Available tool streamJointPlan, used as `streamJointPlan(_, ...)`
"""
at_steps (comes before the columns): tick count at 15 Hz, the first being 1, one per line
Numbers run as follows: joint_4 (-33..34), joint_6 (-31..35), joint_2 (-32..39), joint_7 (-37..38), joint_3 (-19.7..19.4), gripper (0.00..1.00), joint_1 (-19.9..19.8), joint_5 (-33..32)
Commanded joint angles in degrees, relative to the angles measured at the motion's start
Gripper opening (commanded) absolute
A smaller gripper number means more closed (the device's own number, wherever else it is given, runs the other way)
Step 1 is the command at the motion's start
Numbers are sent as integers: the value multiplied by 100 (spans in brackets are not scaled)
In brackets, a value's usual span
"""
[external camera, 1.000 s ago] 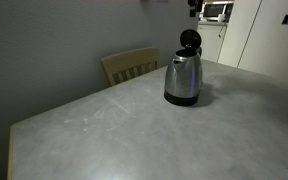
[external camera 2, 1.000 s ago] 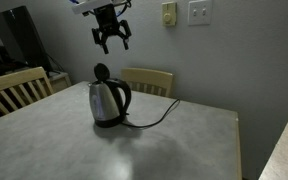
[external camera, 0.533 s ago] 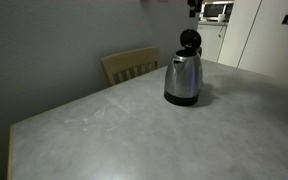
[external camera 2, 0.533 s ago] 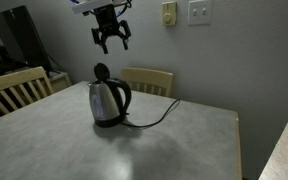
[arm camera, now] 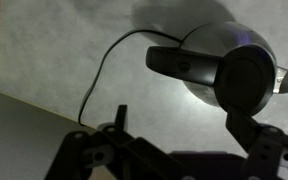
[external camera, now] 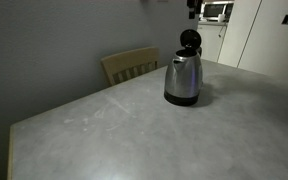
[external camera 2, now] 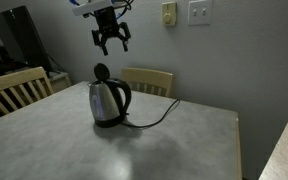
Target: Close the lid of the electric kettle.
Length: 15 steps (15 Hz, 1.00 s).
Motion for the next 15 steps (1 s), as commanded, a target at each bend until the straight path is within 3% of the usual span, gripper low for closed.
streamJointPlan(1,185,-175,201,98,-12,100,31,-80)
streamJointPlan(2,192,-209,229,165,-25,100,43,-93)
streamJointPlan(3,201,-240,258,226,-38,76,56,-118)
streamJointPlan(4,199,-243,287,263,-37,74,56,-120)
streamJointPlan(13,235,-646,506,521,3,10,135,-75)
streamJointPlan(15,266,-770,552,469,37,0,169,-58)
